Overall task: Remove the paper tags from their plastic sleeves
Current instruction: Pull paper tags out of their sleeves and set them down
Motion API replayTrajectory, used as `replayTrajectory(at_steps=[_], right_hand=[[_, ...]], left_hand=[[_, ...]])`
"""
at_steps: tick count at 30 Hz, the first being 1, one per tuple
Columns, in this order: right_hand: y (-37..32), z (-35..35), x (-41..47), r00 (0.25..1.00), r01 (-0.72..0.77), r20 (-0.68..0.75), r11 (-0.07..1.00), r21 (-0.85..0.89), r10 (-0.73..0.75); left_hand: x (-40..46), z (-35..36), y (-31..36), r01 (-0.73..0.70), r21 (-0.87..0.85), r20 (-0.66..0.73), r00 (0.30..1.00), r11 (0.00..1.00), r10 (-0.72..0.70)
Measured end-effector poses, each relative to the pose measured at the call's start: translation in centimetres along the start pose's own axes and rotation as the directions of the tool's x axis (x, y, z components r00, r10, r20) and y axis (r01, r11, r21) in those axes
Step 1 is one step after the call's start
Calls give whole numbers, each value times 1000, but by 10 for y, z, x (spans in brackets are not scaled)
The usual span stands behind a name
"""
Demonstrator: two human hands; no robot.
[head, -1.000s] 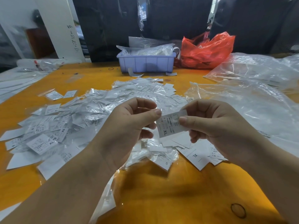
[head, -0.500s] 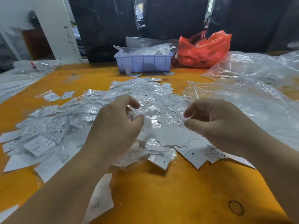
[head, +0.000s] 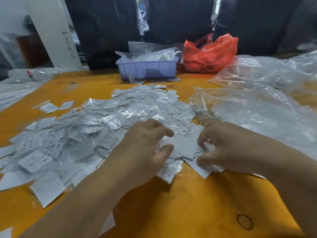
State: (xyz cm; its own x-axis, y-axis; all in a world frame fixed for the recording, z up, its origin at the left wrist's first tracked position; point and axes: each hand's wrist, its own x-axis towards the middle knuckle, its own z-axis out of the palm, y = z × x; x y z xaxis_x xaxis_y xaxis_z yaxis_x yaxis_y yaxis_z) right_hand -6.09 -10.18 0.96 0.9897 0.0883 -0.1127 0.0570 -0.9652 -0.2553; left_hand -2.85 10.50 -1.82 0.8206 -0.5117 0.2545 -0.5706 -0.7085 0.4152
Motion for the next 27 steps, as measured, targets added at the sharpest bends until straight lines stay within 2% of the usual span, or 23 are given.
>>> replayTrajectory(at_steps=[3,5,15,17,21,24,27], right_hand=[[0,3,2,997,46,-59,999,23,-44],[0,5,4,993,68,-98,998,11,-67],[4,9,8,974,131,-197,989,70,-115],[8,6,8,963,127,-249,987,96,-100],[11,0,7,943,131,-315,989,70,-103],[10,-1,7,927,127,-362,991,52,-99],[13,-5,7,903,59,-427,998,19,-45]], left_hand=[[3,7,3,-115,129,116,988,985,100],[5,11,5,-159,190,136,982,969,134],[3,10,13,-128,186,-55,989,974,141],[2,10,14,-114,114,-88,988,987,125],[0,9,14,-14,-219,-129,992,976,-14],[0,9,11,-11,-284,-187,981,959,-44],[0,9,11,-4,-296,-177,983,955,-51]])
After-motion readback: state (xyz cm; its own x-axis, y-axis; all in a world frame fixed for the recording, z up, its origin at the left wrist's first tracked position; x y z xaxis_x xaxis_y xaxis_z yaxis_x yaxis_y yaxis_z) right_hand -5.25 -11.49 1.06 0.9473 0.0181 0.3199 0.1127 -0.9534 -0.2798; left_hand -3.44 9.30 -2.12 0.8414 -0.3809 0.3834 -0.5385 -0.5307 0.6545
